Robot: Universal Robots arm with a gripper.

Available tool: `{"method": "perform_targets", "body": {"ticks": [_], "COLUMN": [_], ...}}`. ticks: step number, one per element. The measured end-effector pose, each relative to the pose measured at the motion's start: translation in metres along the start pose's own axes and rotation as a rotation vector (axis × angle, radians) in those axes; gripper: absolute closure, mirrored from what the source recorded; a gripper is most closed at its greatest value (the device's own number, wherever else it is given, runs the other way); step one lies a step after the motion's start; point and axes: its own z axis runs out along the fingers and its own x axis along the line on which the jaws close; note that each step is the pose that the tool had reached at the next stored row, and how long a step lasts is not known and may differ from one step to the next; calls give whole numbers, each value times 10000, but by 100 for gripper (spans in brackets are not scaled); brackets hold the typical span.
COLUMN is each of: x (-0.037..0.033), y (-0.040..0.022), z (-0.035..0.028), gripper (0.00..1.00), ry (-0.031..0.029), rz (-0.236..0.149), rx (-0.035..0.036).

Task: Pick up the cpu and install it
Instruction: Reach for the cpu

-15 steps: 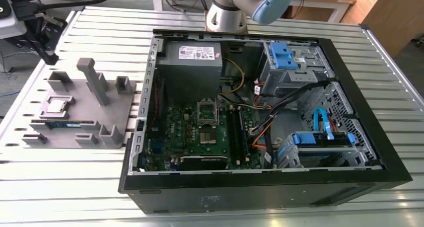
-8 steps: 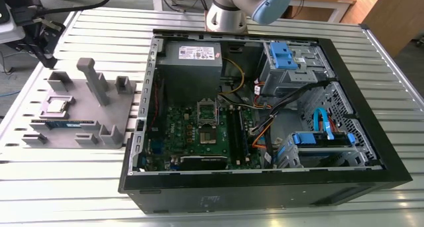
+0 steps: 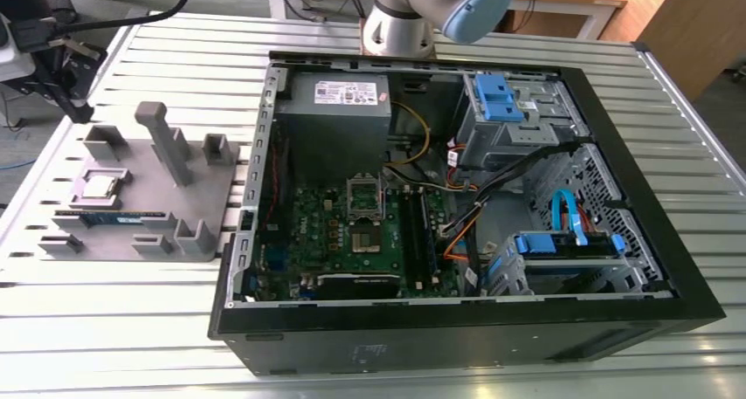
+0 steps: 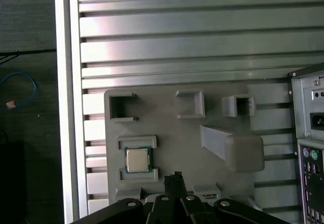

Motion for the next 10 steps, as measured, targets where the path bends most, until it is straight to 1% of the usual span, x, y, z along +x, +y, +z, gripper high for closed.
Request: {"method": "perform_targets", "body": {"ticks": [5,10], "x": [35,51], "y": [-9,-13], "z": [54,84], "gripper": [89,89], "ry": [9,17], "rz": [-1,1], "rx": [1,2]}}
